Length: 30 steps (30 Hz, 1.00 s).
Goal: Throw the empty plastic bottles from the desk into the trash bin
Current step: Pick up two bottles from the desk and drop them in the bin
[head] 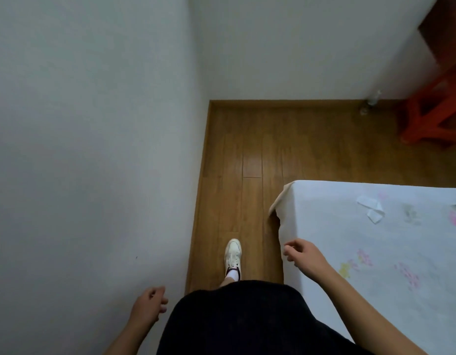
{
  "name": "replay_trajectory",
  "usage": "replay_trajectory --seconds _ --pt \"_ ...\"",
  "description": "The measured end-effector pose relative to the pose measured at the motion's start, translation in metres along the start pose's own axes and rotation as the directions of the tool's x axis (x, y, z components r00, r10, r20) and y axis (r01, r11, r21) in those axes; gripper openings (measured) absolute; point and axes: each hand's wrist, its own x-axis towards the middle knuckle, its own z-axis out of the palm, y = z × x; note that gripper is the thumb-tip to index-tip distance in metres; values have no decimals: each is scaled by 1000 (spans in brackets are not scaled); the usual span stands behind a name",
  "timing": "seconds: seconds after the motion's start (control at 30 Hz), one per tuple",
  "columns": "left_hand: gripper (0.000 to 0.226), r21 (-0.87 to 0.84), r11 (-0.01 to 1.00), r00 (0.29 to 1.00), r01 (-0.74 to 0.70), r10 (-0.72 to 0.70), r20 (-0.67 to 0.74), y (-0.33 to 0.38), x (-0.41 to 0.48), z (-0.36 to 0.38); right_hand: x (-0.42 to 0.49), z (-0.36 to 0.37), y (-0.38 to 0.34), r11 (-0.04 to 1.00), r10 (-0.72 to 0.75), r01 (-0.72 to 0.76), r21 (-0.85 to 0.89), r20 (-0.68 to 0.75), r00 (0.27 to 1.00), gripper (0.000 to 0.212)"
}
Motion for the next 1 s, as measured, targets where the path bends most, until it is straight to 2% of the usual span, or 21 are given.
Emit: replay_trajectory --seconds 0.1,0.27,0.37,0.53,0.7,0.87,1.0 --pt "23 50 997 997 -60 58 49 78 34 4 31 -22 -11 994 111 -110 27 -41 993 16" --pt "26 175 952 959 -252 221 179 225 84 16 77 -58 -30 966 232 -215 141 -118 966 7" --pt "26 165 924 927 -345 307 217 308 105 26 105 -80 -39 940 298 -267 211 -134 945 8" --pt "27 174 909 911 -380 335 241 414 143 53 171 -125 -63 904 360 -311 292 -132 924 13" --pt "28 226 912 931 -342 297 212 486 177 75 258 -185 -114 912 321 -276 304 -106 941 15" --pt "26 234 923 947 -305 268 175 564 202 99 340 -256 -193 957 170 -138 254 -108 980 11" --pt "27 249 920 947 -303 261 189 635 226 122 390 -315 -240 964 106 -64 258 -155 982 10"
